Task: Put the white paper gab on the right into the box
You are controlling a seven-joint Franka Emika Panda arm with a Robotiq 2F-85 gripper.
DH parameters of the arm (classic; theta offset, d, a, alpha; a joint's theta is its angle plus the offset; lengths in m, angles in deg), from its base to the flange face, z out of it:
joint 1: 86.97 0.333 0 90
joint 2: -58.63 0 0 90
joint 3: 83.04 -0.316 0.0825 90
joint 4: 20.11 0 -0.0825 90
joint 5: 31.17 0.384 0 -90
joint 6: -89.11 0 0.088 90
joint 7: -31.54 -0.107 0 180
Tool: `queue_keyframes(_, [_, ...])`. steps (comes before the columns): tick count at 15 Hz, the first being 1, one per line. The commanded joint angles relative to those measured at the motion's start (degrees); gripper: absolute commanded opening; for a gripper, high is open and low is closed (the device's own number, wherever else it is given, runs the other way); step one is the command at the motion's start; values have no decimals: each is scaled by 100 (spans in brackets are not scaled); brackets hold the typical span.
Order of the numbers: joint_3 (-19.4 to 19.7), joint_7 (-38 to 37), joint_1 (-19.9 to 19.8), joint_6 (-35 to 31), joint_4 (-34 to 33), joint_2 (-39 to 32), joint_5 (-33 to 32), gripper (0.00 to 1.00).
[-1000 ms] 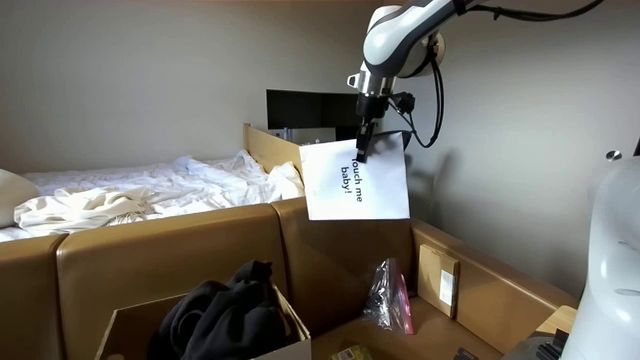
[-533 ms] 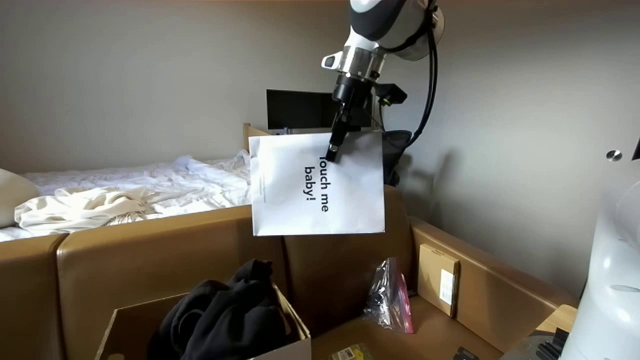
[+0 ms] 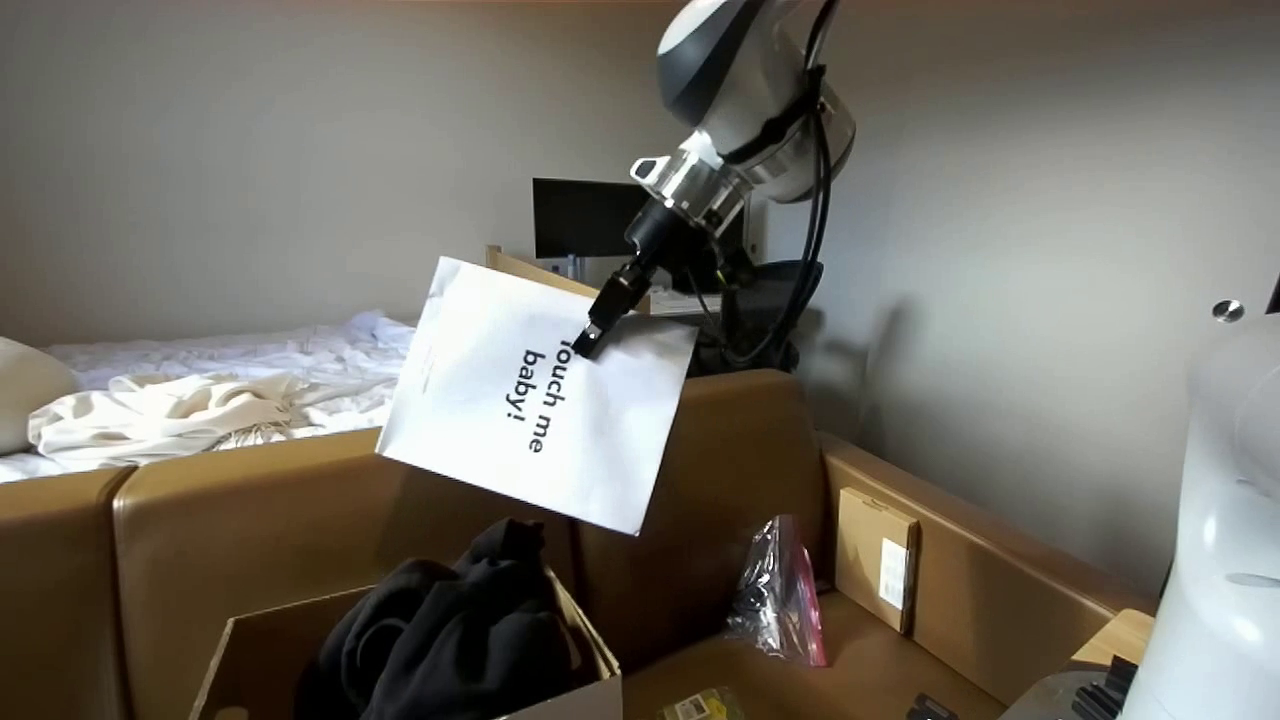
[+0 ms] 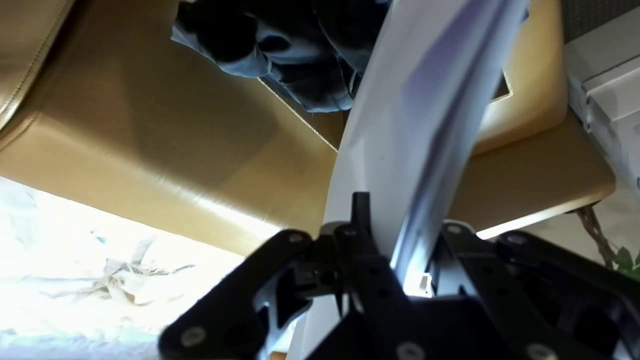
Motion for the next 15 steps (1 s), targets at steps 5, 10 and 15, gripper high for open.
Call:
queue_keyframes(5, [-282, 2033, 700, -963, -283, -1562, 2822, 11])
queue_keyframes(10, [-573, 4078, 735, -1559, -571, -2467, 4665, 11])
queue_keyframes(15, [-567, 5743, 724, -1299, -932, -2911, 6473, 11])
